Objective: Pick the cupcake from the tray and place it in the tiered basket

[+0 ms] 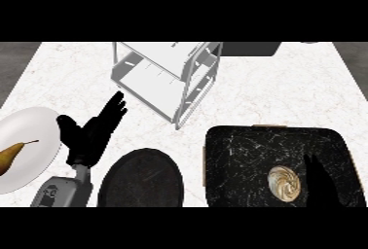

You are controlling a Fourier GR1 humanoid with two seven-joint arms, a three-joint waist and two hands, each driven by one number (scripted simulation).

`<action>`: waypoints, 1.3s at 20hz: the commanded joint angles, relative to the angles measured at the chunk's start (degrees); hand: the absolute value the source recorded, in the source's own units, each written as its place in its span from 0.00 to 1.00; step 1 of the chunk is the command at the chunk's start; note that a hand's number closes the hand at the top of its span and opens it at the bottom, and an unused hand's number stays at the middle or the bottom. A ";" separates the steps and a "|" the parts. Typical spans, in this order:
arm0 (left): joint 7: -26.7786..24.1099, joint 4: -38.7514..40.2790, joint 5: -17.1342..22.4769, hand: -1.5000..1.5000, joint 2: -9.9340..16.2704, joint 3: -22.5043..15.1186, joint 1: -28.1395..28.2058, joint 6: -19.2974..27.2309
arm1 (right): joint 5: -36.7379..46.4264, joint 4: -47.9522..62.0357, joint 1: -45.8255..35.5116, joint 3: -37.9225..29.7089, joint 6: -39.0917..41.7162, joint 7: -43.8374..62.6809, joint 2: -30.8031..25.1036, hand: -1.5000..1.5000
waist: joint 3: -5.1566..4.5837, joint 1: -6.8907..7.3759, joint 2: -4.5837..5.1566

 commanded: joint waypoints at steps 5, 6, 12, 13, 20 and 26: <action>-0.68 3.75 -0.74 0.50 -0.85 2.92 -2.97 -1.28 | -1.65 9.62 -6.07 -2.94 -1.13 -2.02 1.25 0.00 | 0.33 0.08 0.26; 5.22 -3.01 -1.39 0.50 -1.84 1.03 -2.22 1.53 | -1.96 7.46 -3.88 -2.89 -1.13 -2.51 0.50 0.00 | 0.35 0.16 0.16; -1.67 0.01 -0.74 0.50 0.01 2.42 1.98 -3.68 | -1.99 16.97 -10.06 -5.03 -4.59 -4.45 2.38 0.00 | 0.33 0.49 0.25; 2.86 -2.04 -2.29 0.50 -2.53 0.77 -0.62 0.25 | -3.41 15.02 -10.60 -5.06 -0.62 -4.22 0.75 0.00 | 0.34 0.38 0.21; 1.55 -0.45 -2.82 0.50 -3.16 1.22 -0.36 -0.14 | -4.27 18.84 -11.01 -2.30 -3.64 -13.20 0.57 1.00 | 0.36 0.24 0.24; 0.93 -1.35 -0.73 0.50 -0.09 3.58 1.35 -3.86 | -0.92 21.18 -13.27 -1.77 -7.60 -12.14 4.17 1.00 | 0.35 0.70 0.26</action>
